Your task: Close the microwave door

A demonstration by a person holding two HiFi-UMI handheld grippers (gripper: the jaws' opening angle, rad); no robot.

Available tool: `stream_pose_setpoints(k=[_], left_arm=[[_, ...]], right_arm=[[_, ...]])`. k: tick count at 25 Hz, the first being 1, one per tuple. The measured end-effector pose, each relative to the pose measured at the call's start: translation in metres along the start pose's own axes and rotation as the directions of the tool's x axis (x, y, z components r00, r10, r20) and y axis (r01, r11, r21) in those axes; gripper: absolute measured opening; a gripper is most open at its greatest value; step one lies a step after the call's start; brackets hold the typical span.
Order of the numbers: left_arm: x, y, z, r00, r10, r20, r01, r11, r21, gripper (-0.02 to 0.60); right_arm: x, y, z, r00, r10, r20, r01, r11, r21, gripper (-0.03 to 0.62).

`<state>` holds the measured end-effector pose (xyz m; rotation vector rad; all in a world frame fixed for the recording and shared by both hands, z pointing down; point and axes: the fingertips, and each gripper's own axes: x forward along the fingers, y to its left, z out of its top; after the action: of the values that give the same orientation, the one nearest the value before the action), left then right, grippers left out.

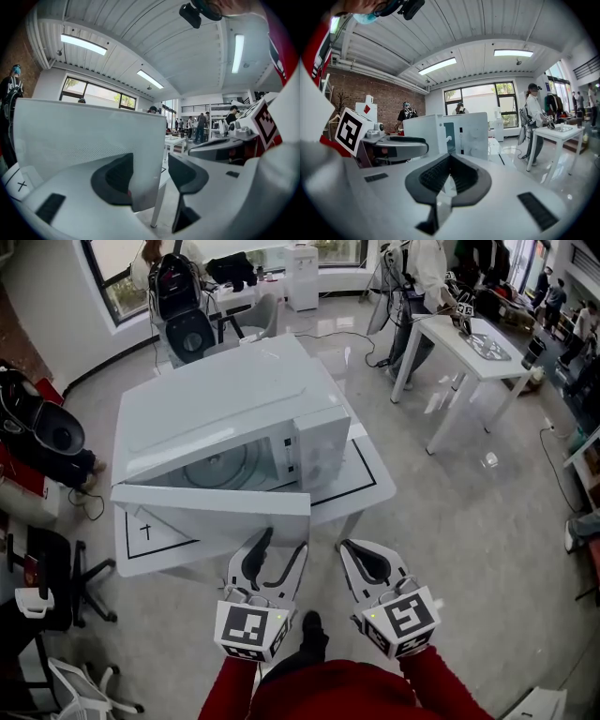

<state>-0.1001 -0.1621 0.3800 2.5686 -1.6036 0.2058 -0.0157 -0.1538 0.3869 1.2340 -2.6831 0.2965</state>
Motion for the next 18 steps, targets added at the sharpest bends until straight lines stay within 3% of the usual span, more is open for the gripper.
stream_pose_setpoints(k=[18], left_arm=[[0.037, 0.023, 0.008, 1.000, 0.024, 0.018, -0.023, 0.999, -0.027, 0.190]], right_arm=[[0.017, -0.014, 0.002, 1.000, -0.018, -0.012, 0.018, 1.000, 0.001, 0.012]])
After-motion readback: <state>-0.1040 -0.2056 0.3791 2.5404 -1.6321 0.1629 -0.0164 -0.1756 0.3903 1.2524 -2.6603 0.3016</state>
